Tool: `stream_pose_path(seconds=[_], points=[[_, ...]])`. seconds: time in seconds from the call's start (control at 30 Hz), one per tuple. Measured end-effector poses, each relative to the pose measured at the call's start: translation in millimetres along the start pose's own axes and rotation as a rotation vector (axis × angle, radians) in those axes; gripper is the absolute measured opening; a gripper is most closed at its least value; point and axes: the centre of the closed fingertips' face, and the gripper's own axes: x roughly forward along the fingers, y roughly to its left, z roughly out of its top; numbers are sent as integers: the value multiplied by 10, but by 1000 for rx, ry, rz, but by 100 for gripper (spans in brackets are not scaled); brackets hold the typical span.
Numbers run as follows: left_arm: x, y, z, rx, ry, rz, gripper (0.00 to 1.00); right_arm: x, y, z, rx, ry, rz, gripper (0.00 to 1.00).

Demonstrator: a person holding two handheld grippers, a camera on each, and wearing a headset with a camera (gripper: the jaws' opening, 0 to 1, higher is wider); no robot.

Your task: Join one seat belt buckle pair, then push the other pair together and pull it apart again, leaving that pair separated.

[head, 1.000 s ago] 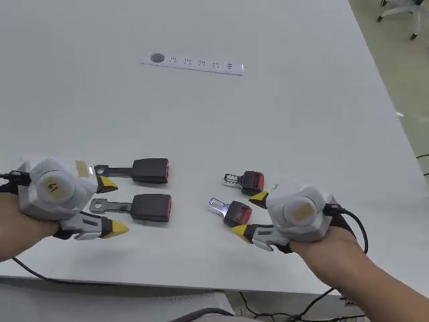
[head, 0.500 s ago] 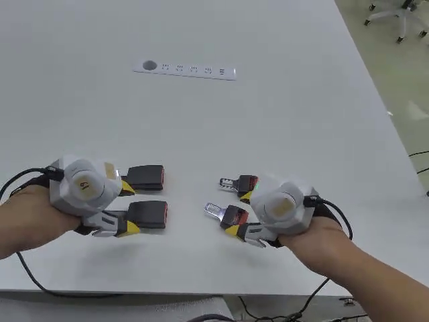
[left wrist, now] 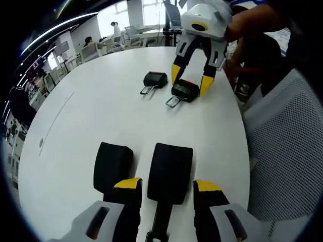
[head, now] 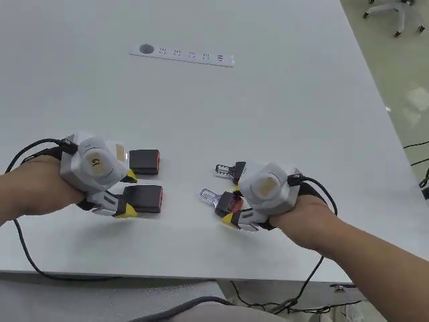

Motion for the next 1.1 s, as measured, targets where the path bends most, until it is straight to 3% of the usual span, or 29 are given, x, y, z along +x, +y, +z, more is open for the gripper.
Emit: stream_pose_path(seconds=[0.27, 0.4, 0.57, 0.67, 0.9, 1.0, 1.1], points=[[65, 3, 5, -2, 14, -23, 37, 33, -20, -30, -42, 27, 8, 32], [103, -26, -75, 45, 56, -32, 37, 57, -23, -59, -99, 54, 48, 33], [96, -43, -75, 76, 69, -44, 35, 40, -38, -70, -120, 62, 67, 32], [103, -69, -69, 120, 72, -62, 34, 38, -59, -91, -113, 57, 95, 32], [115, -66, -85, 125, 62, -78, 34, 68, -39, -72, -145, 27, 139, 32], [121, -68, -90, 134, 66, -79, 33, 66, -23, -54, -167, 44, 155, 32], [128, -61, -97, 139, 74, -80, 33, 87, -17, -52, -242, 95, 183, 33]])
